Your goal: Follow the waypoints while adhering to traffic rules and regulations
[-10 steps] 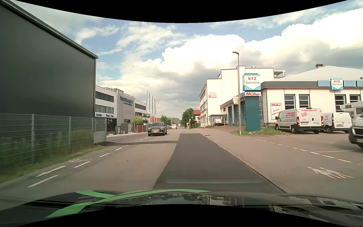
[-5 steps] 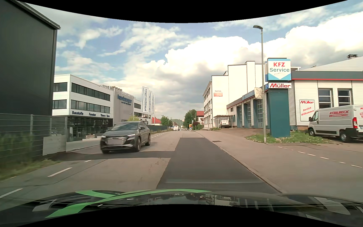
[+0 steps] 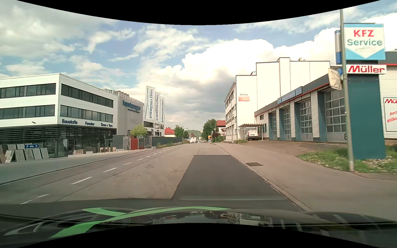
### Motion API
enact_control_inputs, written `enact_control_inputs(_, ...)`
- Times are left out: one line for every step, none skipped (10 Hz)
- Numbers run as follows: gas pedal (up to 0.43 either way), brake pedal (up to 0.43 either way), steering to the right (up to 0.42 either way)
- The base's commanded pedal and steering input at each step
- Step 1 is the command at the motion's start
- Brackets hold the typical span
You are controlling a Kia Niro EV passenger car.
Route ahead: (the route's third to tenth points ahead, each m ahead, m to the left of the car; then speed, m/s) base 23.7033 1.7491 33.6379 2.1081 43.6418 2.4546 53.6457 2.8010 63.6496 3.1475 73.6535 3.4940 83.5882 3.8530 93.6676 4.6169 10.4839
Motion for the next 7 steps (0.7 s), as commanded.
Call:
enact_control_inputs(0.138, 0.000, -0.013)
enact_control_inputs(0.157, 0.000, -0.013)
enact_control_inputs(0.157, 0.000, -0.013)
enact_control_inputs(0.157, 0.000, -0.012)
enact_control_inputs(0.157, 0.000, -0.012)
enact_control_inputs(0.157, 0.000, -0.012)
enact_control_inputs(0.157, 0.000, -0.012)
